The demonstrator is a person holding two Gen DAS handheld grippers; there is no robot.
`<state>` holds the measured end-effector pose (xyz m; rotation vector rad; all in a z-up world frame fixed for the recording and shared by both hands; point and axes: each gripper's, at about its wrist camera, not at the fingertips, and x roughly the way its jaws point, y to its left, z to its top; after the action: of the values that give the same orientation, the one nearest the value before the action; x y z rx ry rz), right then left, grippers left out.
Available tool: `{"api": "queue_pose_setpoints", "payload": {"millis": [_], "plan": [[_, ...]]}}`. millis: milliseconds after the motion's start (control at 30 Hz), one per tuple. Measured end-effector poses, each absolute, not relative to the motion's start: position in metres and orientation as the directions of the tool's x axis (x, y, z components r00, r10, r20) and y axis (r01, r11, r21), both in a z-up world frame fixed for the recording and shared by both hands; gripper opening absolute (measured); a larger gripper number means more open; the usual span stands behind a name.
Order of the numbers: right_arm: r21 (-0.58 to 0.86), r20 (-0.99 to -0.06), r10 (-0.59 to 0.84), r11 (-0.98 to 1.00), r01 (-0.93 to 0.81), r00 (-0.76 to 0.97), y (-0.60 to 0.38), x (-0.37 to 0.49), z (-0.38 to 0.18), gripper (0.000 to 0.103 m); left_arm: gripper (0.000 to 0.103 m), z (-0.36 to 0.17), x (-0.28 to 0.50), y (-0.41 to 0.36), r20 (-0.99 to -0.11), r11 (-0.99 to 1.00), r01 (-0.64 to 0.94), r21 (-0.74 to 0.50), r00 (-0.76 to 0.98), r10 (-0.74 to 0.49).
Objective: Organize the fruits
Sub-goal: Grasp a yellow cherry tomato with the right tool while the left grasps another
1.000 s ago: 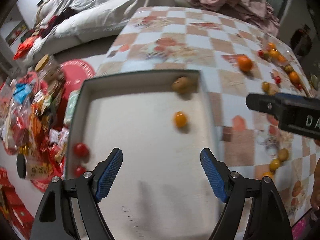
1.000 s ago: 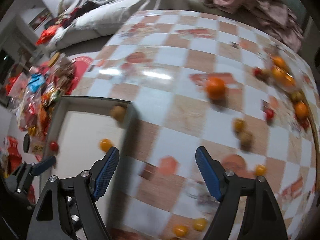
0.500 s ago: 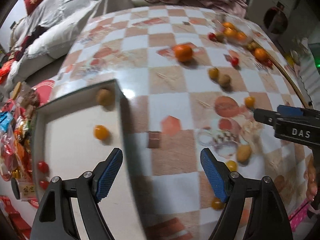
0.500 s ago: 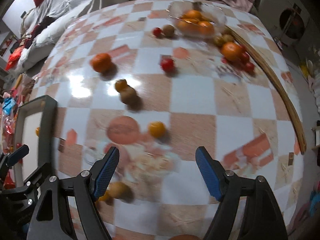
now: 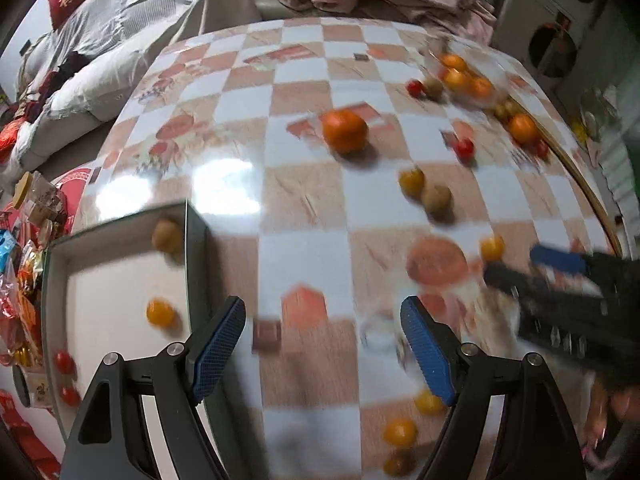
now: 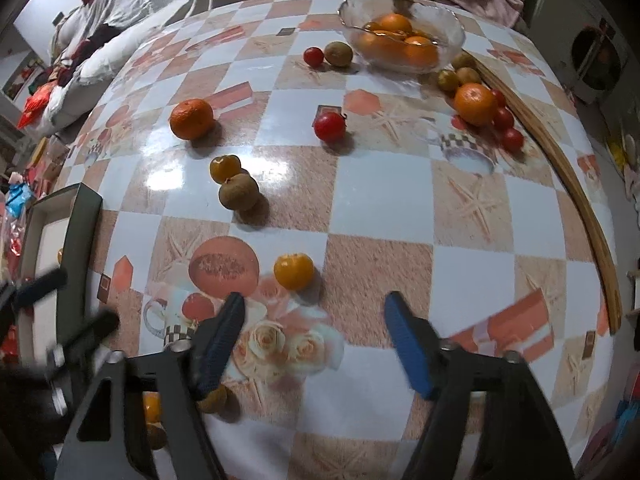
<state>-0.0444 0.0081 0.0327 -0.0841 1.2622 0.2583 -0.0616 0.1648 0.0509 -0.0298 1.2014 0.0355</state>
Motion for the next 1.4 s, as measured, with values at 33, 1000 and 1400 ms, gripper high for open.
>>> {"api": "queue_pose_setpoints", "payload": {"millis": [33, 1000, 1400], "plan": [[0.082, -0.949, 0.15, 0.967, -0.241, 0.279, 0.009, -0.043, 0.032, 0.063, 0.081, 0.048, -0.054, 0.165, -0.932, 0.999, -0.042, -0.006, 0.362, 0.009], [0.125, -0.926, 0.223, 0.943, -0.309, 0.303, 0.003, -0.037, 0.028, 0.034, 0.065, 0.012, 0.037, 0.111, -0.926, 0.997, 0.072, -0.008, 0.377, -0.035], [0.193, -0.915, 0.27, 0.945, -0.264, 0.299, -0.004, -0.035, 0.033, 0.022, 0.023, 0.02, 0.028, 0.112, -0.928, 0.99, 0.078, -0.117, 0.348, -0.137]]}}
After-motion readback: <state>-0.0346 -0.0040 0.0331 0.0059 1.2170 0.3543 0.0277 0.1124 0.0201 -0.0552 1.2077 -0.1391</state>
